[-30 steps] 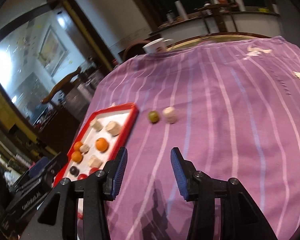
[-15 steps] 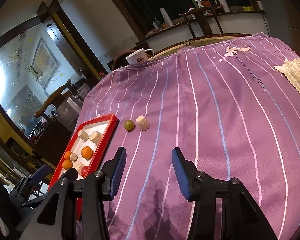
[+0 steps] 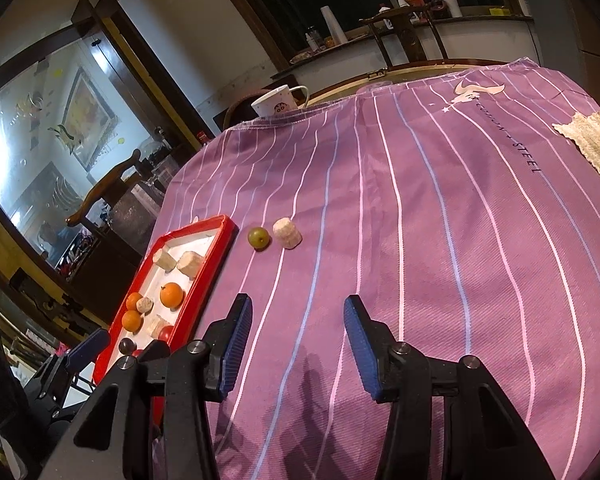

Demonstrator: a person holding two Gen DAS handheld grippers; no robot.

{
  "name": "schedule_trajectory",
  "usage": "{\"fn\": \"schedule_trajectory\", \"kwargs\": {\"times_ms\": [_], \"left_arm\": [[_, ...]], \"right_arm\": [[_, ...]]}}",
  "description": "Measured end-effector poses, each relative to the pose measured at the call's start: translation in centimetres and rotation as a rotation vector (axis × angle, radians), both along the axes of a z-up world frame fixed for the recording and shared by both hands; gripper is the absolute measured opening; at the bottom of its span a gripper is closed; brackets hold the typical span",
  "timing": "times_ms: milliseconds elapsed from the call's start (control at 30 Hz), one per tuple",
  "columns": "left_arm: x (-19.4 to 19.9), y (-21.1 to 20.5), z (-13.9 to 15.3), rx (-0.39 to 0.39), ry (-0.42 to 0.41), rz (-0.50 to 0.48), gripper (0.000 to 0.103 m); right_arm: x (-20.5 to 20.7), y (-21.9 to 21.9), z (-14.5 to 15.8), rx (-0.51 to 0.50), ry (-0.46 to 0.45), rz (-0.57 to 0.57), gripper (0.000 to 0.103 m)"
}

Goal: Organize fruits
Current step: 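Withdraw both open tools from the tray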

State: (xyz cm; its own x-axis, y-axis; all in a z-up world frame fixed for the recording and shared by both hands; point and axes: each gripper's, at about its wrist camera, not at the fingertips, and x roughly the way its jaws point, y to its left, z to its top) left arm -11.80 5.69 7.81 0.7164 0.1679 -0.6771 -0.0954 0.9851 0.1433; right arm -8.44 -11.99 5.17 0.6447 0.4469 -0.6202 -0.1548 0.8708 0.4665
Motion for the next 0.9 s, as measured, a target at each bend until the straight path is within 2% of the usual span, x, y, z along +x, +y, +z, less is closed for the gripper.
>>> {"fn": "schedule_trajectory", "kwargs": {"times_ms": [900], "left_arm": [[1.0,0.9,-1.6,-0.036,0.056,0.001,0.087]], "right_arm": [[0.7,0.9,-0.9,-0.010,0.040,0.030,0.053]]}}
